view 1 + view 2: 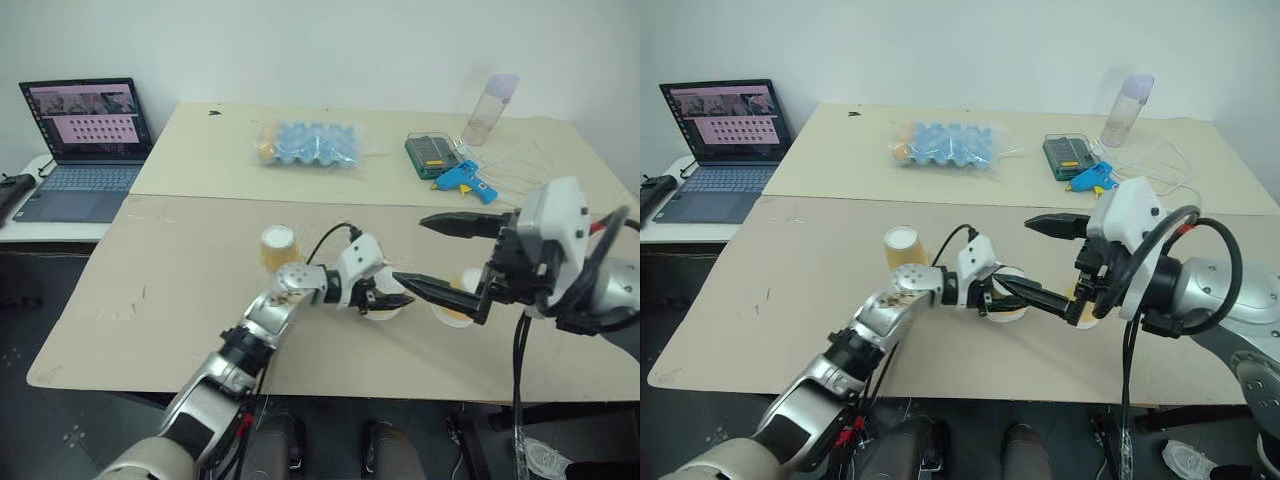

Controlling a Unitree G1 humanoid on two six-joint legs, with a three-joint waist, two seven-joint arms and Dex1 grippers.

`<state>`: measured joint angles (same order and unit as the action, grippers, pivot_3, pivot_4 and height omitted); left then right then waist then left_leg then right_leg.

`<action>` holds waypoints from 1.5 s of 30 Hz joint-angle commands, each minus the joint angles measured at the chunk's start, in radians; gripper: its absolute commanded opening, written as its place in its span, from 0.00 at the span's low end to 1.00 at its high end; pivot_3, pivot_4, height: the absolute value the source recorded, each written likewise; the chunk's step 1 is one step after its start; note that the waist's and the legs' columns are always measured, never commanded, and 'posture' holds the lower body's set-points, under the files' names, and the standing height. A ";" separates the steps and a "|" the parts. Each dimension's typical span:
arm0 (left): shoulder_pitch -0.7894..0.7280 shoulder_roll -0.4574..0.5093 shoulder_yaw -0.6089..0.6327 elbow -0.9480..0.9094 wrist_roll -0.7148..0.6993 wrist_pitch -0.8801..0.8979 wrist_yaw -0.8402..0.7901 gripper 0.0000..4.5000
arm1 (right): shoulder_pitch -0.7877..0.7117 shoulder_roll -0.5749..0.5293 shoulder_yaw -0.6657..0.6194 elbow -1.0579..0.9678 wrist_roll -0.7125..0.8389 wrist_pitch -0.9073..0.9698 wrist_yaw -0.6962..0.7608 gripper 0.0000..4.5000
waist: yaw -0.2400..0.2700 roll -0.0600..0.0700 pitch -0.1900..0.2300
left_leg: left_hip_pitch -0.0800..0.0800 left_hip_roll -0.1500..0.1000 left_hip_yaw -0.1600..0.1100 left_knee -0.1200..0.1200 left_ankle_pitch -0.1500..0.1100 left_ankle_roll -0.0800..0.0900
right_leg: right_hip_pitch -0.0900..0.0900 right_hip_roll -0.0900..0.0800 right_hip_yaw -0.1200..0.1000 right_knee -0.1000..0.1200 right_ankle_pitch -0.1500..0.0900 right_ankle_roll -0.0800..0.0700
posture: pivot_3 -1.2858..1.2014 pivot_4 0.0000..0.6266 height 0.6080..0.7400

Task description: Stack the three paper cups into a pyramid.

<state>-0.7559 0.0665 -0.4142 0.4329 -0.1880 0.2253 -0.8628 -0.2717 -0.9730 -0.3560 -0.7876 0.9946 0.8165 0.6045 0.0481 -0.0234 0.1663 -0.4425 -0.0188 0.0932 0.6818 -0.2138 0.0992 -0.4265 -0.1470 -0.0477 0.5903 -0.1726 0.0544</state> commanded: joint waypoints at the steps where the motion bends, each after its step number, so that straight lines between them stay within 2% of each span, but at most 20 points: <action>1: -0.045 -0.040 0.006 0.191 0.063 -0.077 0.019 0.55 | 0.002 -0.024 -0.053 -0.031 0.026 0.001 -0.025 1.00 | 0.001 0.000 0.000 | 0.000 0.000 0.000 0.000 -0.001 0.000 | 0.001 0.000 0.000 -0.001 0.000 0.000 | 0.52 0.24 1.00; 5: -0.115 -0.098 0.025 0.362 0.092 -0.156 0.023 0.55 | 0.009 -0.032 -0.064 -0.037 0.040 -0.003 -0.045 1.00 | 0.001 -0.001 -0.001 | 0.001 -0.001 0.000 0.002 -0.002 0.000 | 0.003 -0.001 -0.001 -0.004 0.002 0.003 | 0.52 0.24 1.00; 11: -0.150 -0.118 0.040 0.464 0.120 -0.218 0.004 0.55 | 0.011 -0.041 -0.066 -0.039 0.055 -0.009 -0.060 1.00 | 0.000 -0.001 -0.002 | 0.001 0.000 0.000 0.002 -0.004 0.001 | 0.004 -0.001 -0.002 -0.011 0.005 0.007 | 0.52 0.24 1.00; 13: -0.154 -0.120 0.047 0.473 0.120 -0.226 -0.001 0.76 | 0.013 -0.042 -0.063 -0.039 0.052 -0.010 -0.062 1.00 | 0.000 -0.001 -0.002 | 0.001 -0.001 0.000 0.002 -0.004 0.002 | 0.004 -0.001 -0.001 -0.012 0.006 0.007 | 0.52 0.24 1.00; 16: -0.157 -0.124 0.061 0.477 0.133 -0.240 -0.012 0.99 | 0.014 -0.043 -0.060 -0.038 0.053 -0.013 -0.063 1.00 | -0.007 -0.001 -0.002 | -0.001 -0.001 0.001 0.002 -0.004 0.002 | 0.005 -0.001 -0.001 -0.012 0.007 0.007 | 0.52 0.24 1.00; 18: -0.162 -0.126 0.076 0.472 0.135 -0.244 -0.016 1.00 | 0.012 -0.044 -0.056 -0.035 0.055 -0.016 -0.061 1.00 | -0.008 -0.001 -0.002 | -0.005 0.000 0.001 0.002 -0.002 0.005 | 0.001 0.000 -0.001 -0.011 0.011 0.012 | 0.52 0.24 1.00; 24: -0.187 -0.116 0.127 0.358 0.111 -0.207 -0.029 1.00 | 0.002 -0.041 -0.039 -0.018 0.044 -0.025 -0.052 1.00 | -0.007 -0.001 -0.002 | -0.009 0.000 0.000 0.002 -0.002 0.007 | -0.003 -0.001 -0.002 -0.012 0.011 0.013 | 0.52 0.24 1.00; 33: -0.196 -0.036 0.180 -0.053 0.036 -0.001 -0.075 1.00 | -0.023 -0.025 0.002 0.010 0.013 -0.039 -0.036 1.00 | -0.009 -0.001 -0.002 | -0.014 0.000 0.001 0.002 0.000 0.010 | -0.007 -0.001 -0.001 -0.012 0.011 0.012 | 0.52 0.24 1.00; 36: -0.203 -0.030 0.201 -0.130 0.003 0.061 -0.064 1.00 | -0.028 -0.021 0.011 0.016 0.006 -0.042 -0.032 1.00 | -0.008 -0.001 -0.002 | -0.014 0.000 0.000 0.002 0.000 0.010 | -0.008 0.000 -0.001 -0.011 0.011 0.012 | 0.52 0.24 1.00; 40: -0.243 -0.053 0.284 -0.204 -0.063 0.109 0.009 1.00 | -0.039 -0.014 0.027 0.023 -0.005 -0.044 -0.029 1.00 | -0.007 -0.001 -0.002 | -0.014 -0.001 0.001 0.003 0.001 0.010 | -0.008 0.000 -0.001 -0.011 0.011 0.012 | 0.52 0.24 1.00; 45: -0.344 -0.023 0.520 -0.365 -0.135 0.163 0.312 1.00 | -0.039 -0.010 0.026 0.027 -0.006 -0.040 -0.028 1.00 | -0.012 -0.001 -0.002 | -0.015 -0.001 0.000 0.004 0.001 0.010 | -0.009 0.000 -0.001 -0.011 0.012 0.013 | 0.52 0.24 1.00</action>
<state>-1.0614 0.0249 0.0234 0.1811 -0.2883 0.3742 -0.6586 -0.2993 -0.9863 -0.3087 -0.7554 0.9928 0.8034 0.5715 0.0356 -0.0248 0.1646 -0.4576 -0.0193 0.0934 0.6855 -0.2129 0.1098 -0.4351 -0.1466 -0.0481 0.5797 -0.1605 0.0677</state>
